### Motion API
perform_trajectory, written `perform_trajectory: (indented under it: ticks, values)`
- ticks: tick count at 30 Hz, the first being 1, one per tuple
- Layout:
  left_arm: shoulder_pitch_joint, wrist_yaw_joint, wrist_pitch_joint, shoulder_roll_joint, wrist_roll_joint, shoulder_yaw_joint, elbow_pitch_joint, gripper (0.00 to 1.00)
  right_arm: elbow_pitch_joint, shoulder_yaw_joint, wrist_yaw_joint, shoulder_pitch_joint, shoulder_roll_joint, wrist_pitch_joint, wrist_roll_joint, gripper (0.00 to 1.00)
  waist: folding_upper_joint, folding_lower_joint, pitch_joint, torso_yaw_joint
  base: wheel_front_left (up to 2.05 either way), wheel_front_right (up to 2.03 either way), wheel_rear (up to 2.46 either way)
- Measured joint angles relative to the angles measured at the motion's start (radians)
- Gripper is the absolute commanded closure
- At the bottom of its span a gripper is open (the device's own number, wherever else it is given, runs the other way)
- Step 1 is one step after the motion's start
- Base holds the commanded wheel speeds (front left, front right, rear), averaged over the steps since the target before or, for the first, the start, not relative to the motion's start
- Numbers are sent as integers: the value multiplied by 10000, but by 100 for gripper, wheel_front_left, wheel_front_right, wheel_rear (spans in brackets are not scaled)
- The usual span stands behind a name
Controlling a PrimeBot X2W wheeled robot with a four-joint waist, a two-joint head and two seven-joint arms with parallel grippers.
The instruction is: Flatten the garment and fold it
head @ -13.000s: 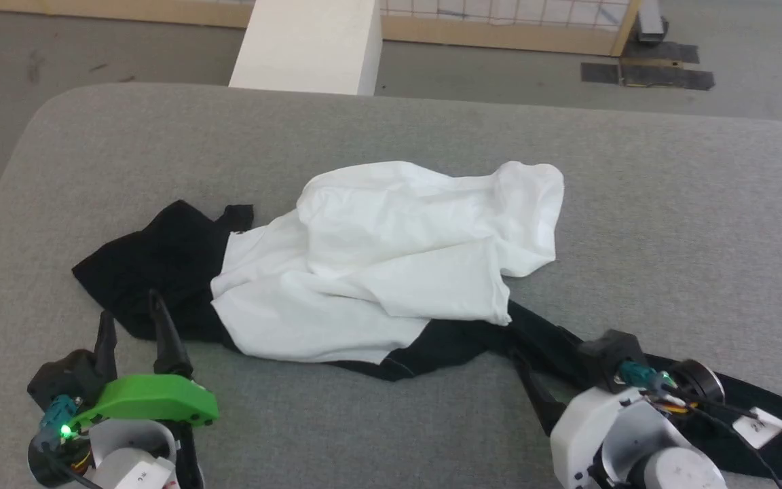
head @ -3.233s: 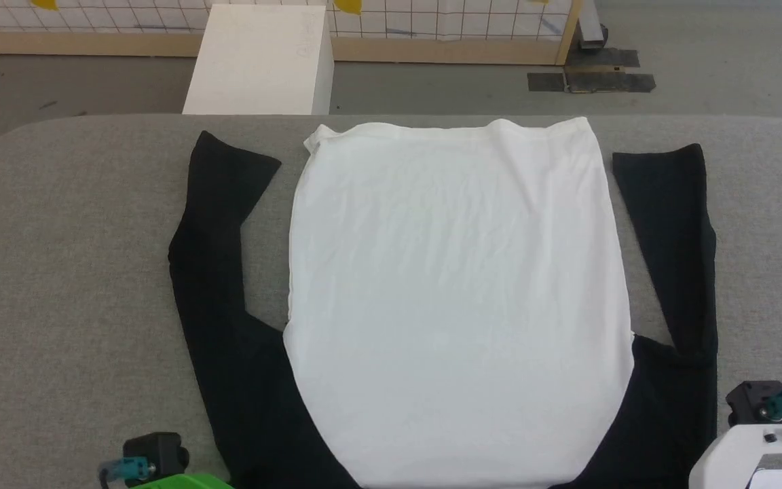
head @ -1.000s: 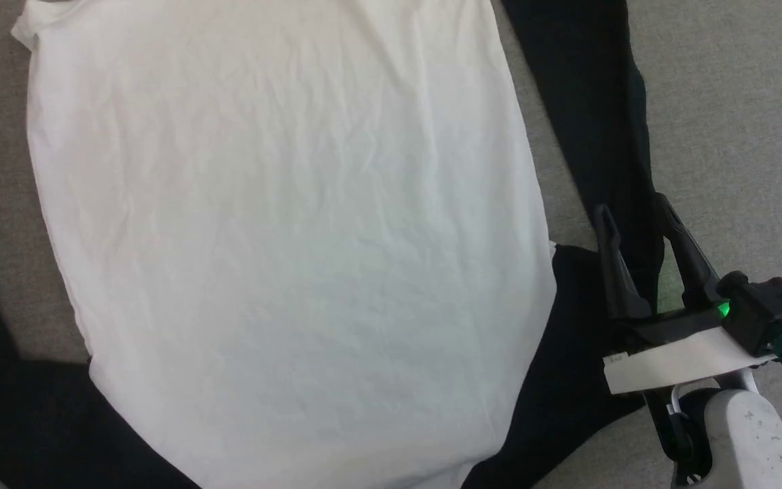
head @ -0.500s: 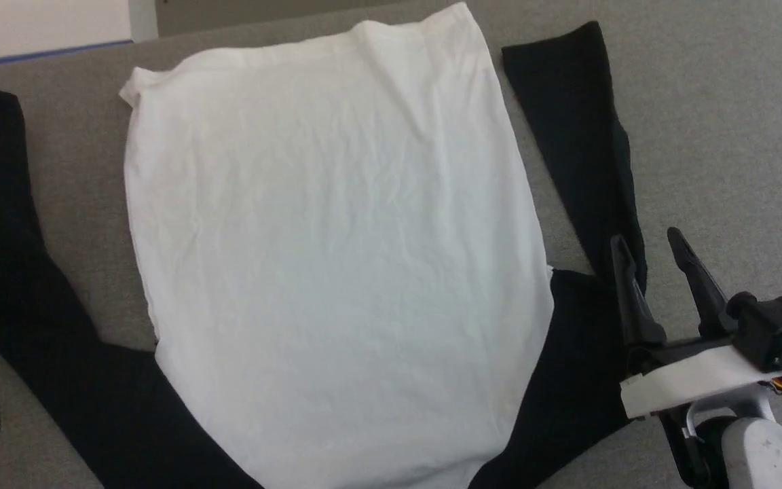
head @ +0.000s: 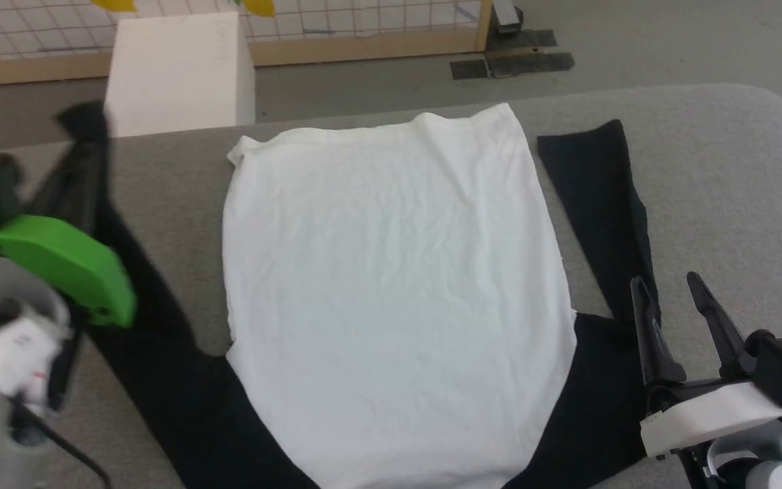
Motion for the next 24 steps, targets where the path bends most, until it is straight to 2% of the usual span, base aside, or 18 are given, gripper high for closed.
perform_trajectory:
  ticks: [3,7,10,12,15,19,24]
  values:
    - [-64,-61,157,-481,332,-1039,-1037,100,-96,-38,0,33,2,90,2,0,0,0,-189,245,0,0,0]
    - [-450,-387,240,-1795,696,-2928,-1139,100,-194,-29,0,35,2,188,0,0,0,0,-337,480,0,0,0]
    - [-734,-635,-42,-3114,784,-4299,-257,100,-238,56,0,34,2,207,2,0,0,0,-372,492,0,0,0]
    - [-800,-840,-326,-4057,805,-5179,800,100,-244,136,0,34,4,232,12,0,0,0,-348,425,0,0,0]
    - [-877,-1158,-656,-4982,932,-6199,2516,100,-244,251,0,28,2,291,33,0,0,0,-272,253,0,0,0]
    - [-1170,-1526,-1068,-5400,1488,-7409,4713,100,-207,305,0,25,2,307,46,0,0,0,-167,-64,0,0,0]
    - [-1217,-2004,-1327,-5597,1490,-8510,6460,100,-117,343,0,23,0,303,125,0,0,0,-39,-472,0,0,0]
